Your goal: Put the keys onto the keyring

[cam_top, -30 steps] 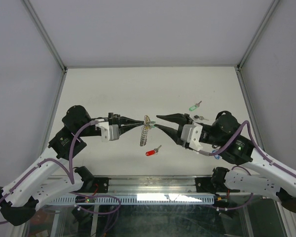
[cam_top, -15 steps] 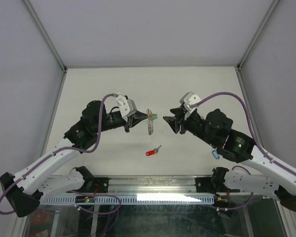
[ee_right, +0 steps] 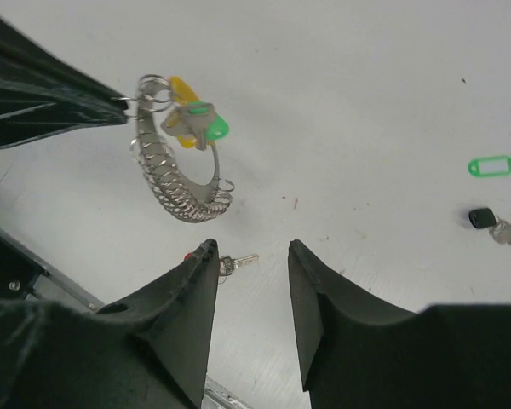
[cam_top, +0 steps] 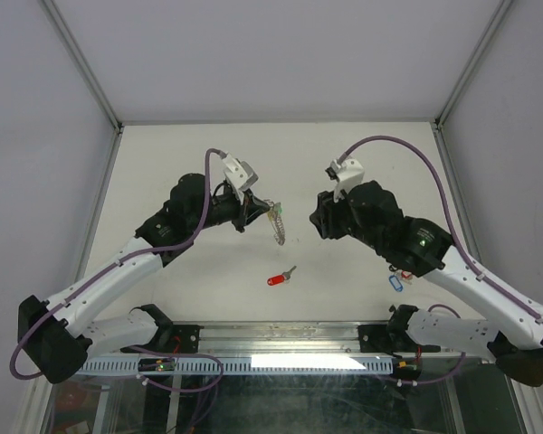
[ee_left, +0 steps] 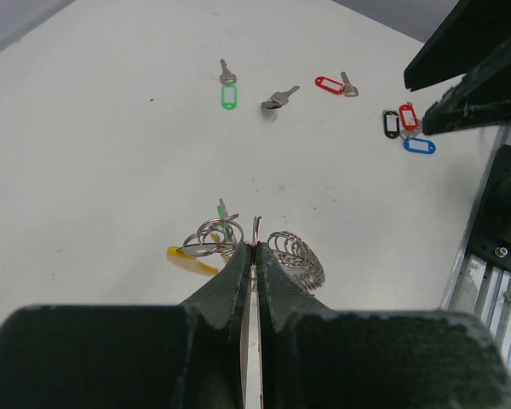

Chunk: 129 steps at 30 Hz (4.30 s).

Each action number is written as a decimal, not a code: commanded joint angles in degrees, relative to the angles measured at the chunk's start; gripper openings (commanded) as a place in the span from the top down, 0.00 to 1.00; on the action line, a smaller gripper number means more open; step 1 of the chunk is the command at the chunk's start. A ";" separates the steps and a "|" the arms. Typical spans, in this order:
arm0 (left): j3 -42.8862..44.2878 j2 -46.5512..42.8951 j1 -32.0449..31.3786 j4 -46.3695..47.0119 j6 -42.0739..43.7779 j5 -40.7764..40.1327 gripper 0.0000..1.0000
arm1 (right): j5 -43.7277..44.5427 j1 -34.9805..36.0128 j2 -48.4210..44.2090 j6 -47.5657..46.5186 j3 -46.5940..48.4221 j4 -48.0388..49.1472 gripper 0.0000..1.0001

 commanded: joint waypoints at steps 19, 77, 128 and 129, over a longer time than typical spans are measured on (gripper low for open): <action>-0.81 -2.31 1.10 -1.32 -2.63 -6.19 1.00 | -15.71 -36.81 17.99 16.89 -8.36 11.26 0.56; -2.32 -0.37 1.62 -4.36 3.25 -4.07 1.00 | -4.48 -46.83 56.05 14.39 11.09 16.55 0.85; -0.56 -9.99 1.25 3.49 11.55 6.27 1.00 | -73.15 -27.52 4.48 -27.12 -2.37 13.75 1.00; -0.29 -9.93 1.08 3.80 11.94 6.44 1.00 | -72.76 -26.59 4.76 -26.32 -1.66 12.89 1.00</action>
